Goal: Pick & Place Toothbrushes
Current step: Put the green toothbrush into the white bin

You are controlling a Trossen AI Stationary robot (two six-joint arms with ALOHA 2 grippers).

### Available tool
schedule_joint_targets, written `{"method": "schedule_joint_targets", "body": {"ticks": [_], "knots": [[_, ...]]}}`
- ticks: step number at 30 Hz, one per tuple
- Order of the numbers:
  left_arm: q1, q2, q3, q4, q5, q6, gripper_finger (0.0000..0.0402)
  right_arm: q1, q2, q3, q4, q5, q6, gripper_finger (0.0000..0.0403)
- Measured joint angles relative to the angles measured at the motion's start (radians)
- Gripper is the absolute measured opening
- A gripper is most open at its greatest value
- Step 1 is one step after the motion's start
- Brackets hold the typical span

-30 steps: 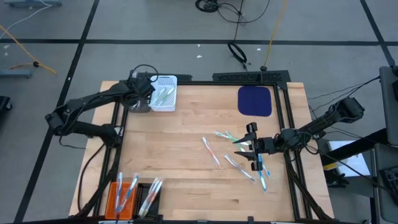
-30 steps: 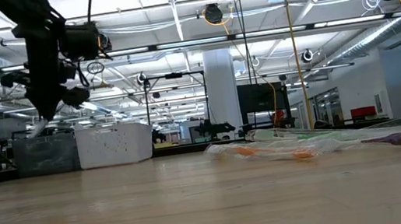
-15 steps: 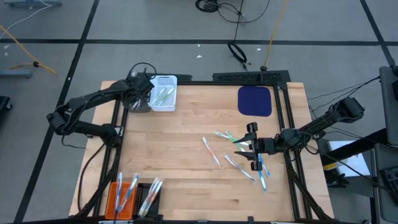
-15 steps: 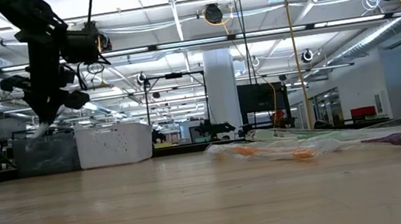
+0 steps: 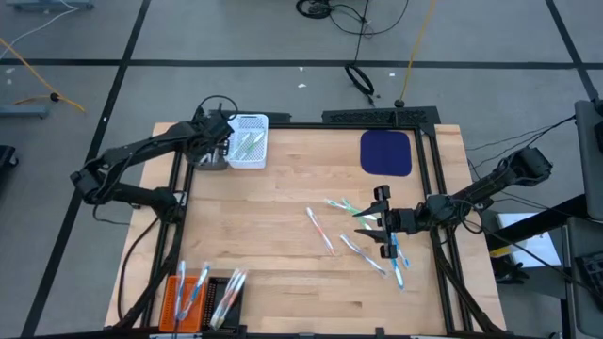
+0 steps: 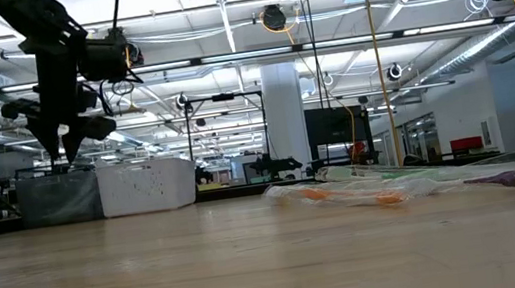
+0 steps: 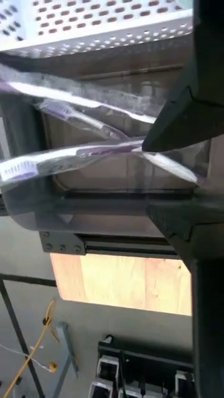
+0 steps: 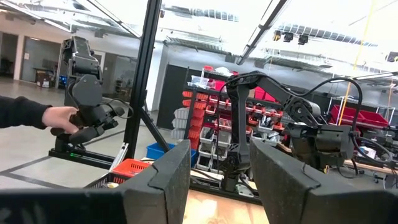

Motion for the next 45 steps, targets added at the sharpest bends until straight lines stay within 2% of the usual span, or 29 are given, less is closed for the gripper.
{"method": "schedule_joint_targets", "body": {"ticks": [9,17,22,26,30,36,43,45], "knots": [[-0.064,-0.056,0.000,-0.029,0.115,0.052,0.0149,0.000,0.000,0.000,-0.018,0.002,0.000,0.0155],[-0.217,-0.186,0.000,-0.025,0.154,0.015,0.0150,0.000,-0.014,0.000,-0.115,0.037,0.019,0.0155],[-0.358,-0.246,0.000,0.032,0.185,-0.022,0.0150,0.000,-0.081,0.000,-0.275,0.211,0.077,0.0155],[-0.474,-0.250,0.000,0.110,0.185,-0.045,0.0150,-0.001,-0.150,0.000,-0.464,0.263,0.169,0.0155],[-0.585,-0.234,0.001,0.202,0.185,-0.045,0.0150,-0.007,-0.199,0.000,-0.679,0.268,0.261,0.0155],[-0.713,-0.211,0.001,0.318,0.171,-0.030,0.0150,-0.071,-0.202,0.000,-1.000,0.263,0.470,0.0155],[-0.798,-0.150,0.001,0.417,0.144,-0.016,0.0150,-0.162,-0.167,0.000,-1.157,0.256,0.599,0.0155],[-0.814,-0.129,0.001,0.426,0.142,-0.016,0.0150,-0.188,-0.137,0.000,-1.162,0.217,0.621,0.0155]]}}
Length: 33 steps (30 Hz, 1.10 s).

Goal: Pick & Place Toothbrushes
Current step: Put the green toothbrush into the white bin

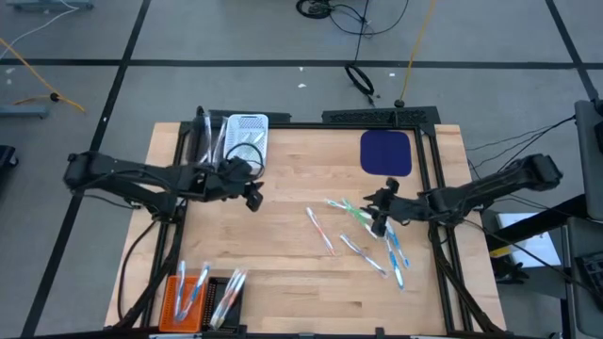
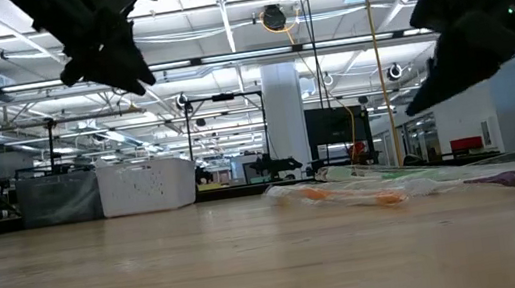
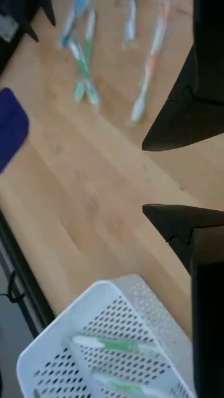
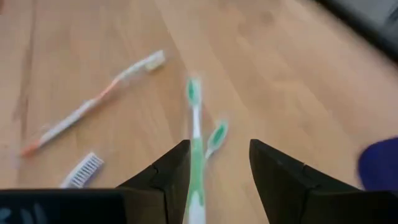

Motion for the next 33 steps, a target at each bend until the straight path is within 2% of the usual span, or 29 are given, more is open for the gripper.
{"method": "schedule_joint_targets", "body": {"ticks": [2,6,17,26,29,33], "knots": [[-0.011,0.027,0.000,0.032,-0.001,0.000,0.0150,-0.023,0.029,0.000,-0.017,-0.053,0.005,0.0155],[-0.032,0.071,-0.001,0.069,-0.002,0.014,0.0150,-0.067,0.110,0.000,-0.008,-0.093,-0.007,0.0155],[-0.053,0.117,0.001,0.109,0.000,0.017,0.0150,-0.167,0.280,0.000,0.122,-0.300,0.000,0.0155],[-0.053,0.117,-0.001,0.108,-0.001,0.016,0.0150,-0.185,0.343,0.001,0.139,-0.353,-0.039,0.0154],[-0.053,0.117,-0.001,0.107,-0.001,0.016,0.0150,-0.185,0.346,0.001,0.136,-0.355,-0.071,0.0138],[-0.053,0.117,-0.001,0.107,-0.001,0.014,0.0150,-0.185,0.337,0.001,0.131,-0.353,-0.087,0.0095]]}}
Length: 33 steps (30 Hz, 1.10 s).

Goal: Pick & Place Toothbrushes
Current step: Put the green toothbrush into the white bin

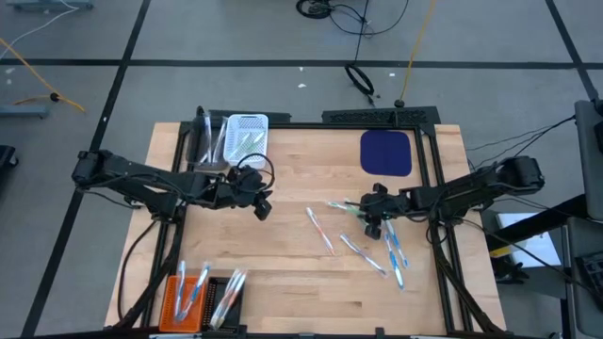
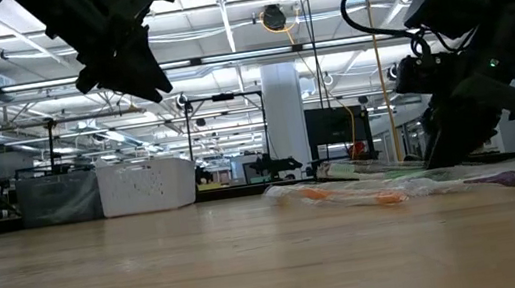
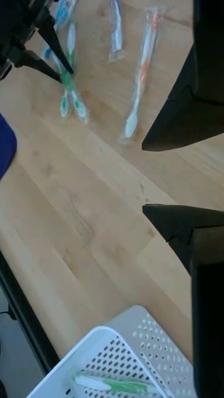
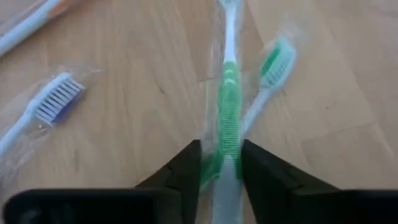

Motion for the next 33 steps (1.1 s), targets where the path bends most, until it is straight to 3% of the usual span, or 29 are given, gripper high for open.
{"method": "schedule_joint_targets", "body": {"ticks": [5,13,17,27,33], "knots": [[0.000,0.000,0.000,0.000,0.000,0.000,0.0150,0.000,-0.039,0.005,-0.004,0.001,-0.033,0.0035],[0.000,0.000,0.000,0.001,-0.001,-0.005,0.0150,0.002,-0.103,0.052,0.000,0.009,-0.044,0.0035],[0.000,0.000,0.000,0.038,-0.001,-0.004,0.0150,0.002,-0.118,0.059,0.078,0.064,-0.045,0.0035],[-0.033,0.000,0.000,0.291,-0.003,0.150,0.0150,0.028,-0.121,0.060,0.486,0.058,-0.052,0.0035],[-0.063,0.059,0.002,0.551,-0.003,0.290,0.0150,0.078,-0.121,0.060,0.624,0.057,-0.087,0.0035]]}}
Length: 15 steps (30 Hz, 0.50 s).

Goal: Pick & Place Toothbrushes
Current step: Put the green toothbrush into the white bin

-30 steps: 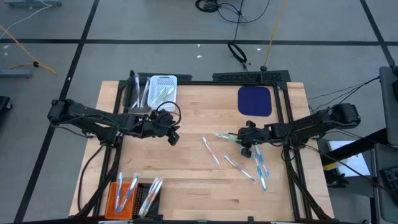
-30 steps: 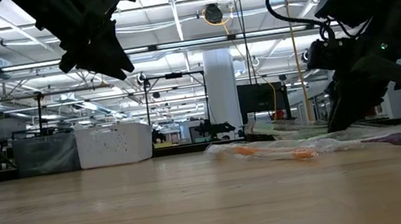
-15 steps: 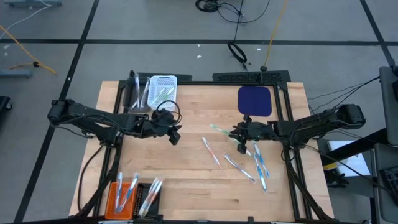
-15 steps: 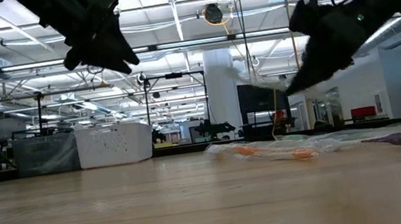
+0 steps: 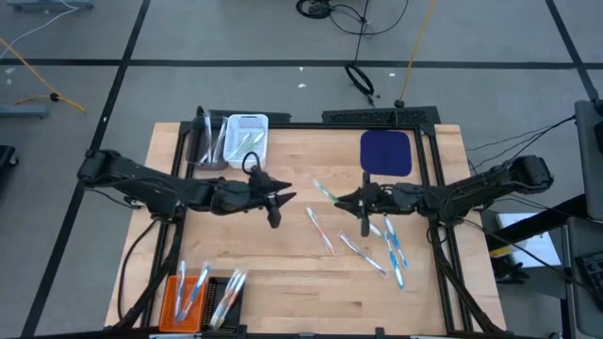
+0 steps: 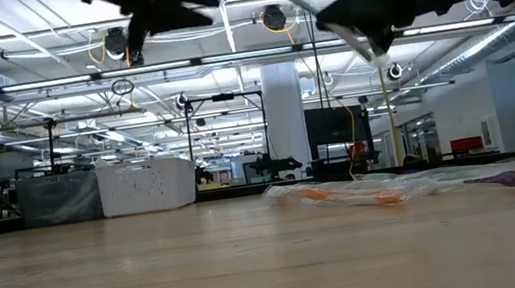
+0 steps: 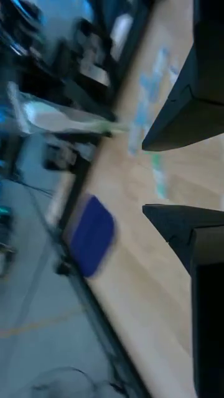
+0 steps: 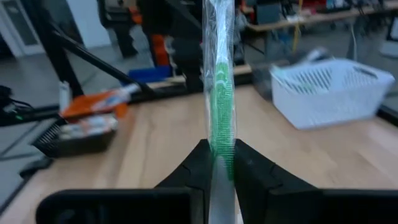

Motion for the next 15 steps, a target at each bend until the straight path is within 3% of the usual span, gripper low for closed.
{"method": "schedule_joint_targets", "body": {"ticks": [9,15], "knots": [[-0.015,0.236,0.000,0.486,0.071,0.190,0.0150,0.037,0.000,0.000,0.071,0.000,-0.039,0.0035],[-0.013,0.351,-0.001,0.714,0.074,0.239,0.0150,0.037,0.000,0.000,0.071,0.000,-0.038,0.0035]]}}
